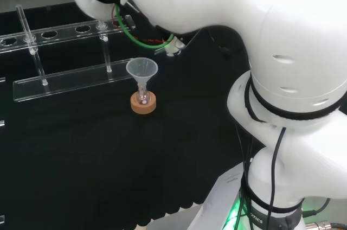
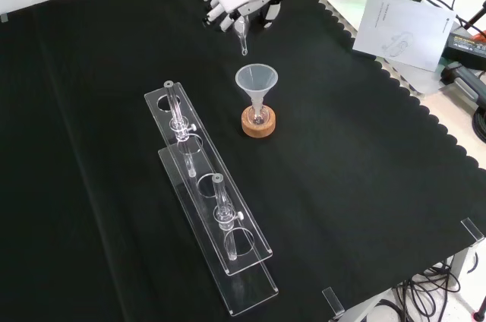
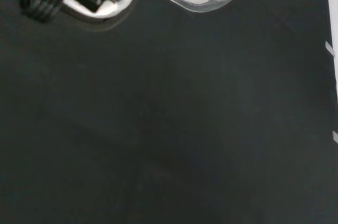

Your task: Pour all the NaCl from the weighing funnel into the round-bottom flask.

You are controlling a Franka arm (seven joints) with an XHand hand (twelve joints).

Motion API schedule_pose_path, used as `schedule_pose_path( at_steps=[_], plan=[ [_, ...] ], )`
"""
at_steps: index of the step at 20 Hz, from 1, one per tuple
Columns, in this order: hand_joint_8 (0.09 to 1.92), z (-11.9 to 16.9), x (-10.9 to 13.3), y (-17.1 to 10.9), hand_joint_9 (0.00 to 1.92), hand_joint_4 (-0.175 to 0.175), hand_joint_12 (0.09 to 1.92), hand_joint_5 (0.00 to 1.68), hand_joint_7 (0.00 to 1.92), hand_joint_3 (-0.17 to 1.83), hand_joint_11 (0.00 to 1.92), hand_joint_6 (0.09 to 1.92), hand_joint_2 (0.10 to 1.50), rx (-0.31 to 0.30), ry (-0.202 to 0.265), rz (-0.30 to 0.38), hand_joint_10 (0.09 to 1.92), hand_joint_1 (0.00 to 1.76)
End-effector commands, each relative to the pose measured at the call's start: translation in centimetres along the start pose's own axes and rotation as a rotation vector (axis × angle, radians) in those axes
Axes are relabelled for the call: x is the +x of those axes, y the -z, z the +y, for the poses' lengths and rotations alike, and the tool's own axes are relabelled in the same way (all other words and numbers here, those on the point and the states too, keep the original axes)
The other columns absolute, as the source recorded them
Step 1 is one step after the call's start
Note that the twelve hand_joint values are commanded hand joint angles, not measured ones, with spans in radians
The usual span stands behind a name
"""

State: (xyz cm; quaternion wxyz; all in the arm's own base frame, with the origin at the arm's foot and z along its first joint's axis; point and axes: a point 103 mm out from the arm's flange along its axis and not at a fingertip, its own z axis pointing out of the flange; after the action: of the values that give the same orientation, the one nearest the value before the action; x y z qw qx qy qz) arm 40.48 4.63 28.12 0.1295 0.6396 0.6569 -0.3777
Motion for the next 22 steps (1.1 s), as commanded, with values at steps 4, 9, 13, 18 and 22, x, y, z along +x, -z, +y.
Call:
schedule_pose_path(
  at_steps=[4,9,13,18,22],
  plan=[
    [0.65,-0.1,2.18,1.2,0.99,0.175,1.08,1.19,0.59,0.67,0.79,0.83,0.68,-0.012,0.035,-0.06,0.34,1.1],
    [0.65,0.08,2.25,1.07,0.99,0.175,1.08,1.19,0.59,0.67,0.79,0.83,0.68,-0.009,0.04,-0.103,0.34,1.1],
    [0.65,0.09,2.44,1.24,0.99,0.175,1.08,1.19,0.59,0.67,0.79,0.83,0.68,-0.007,0.039,-0.158,0.33,1.1],
    [0.65,0.12,2.64,1.06,0.99,0.175,1.08,1.19,0.59,0.68,0.79,0.83,0.68,-0.005,0.042,-0.228,0.33,1.1],
    [0.65,0.25,2.44,1.11,0.99,0.175,1.08,1.19,0.59,0.68,0.79,0.83,0.68,-0.009,0.049,-0.271,0.33,1.1]
  ],
)
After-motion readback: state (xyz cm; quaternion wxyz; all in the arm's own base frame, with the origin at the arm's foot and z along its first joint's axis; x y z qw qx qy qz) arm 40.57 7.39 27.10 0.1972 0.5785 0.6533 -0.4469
